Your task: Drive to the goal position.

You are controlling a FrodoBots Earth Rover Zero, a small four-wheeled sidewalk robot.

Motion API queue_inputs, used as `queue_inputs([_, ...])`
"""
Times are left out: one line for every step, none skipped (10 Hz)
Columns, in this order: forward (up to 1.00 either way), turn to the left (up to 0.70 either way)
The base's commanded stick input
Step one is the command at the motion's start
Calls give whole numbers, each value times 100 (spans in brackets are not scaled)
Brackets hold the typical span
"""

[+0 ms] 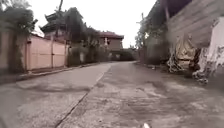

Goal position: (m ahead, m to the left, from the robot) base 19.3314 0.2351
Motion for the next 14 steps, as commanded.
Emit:
queue_inputs([70, 0])
queue_inputs([70, 0])
queue_inputs([70, 0])
queue_inputs([70, 0])
queue_inputs([70, 0])
queue_inputs([70, 0])
queue_inputs([70, 0])
queue_inputs([70, 0])
queue_inputs([70, 0])
queue_inputs([70, 0])
queue_inputs([70, 0])
queue_inputs([70, 0])
queue_inputs([70, 0])
queue_inputs([70, 0])
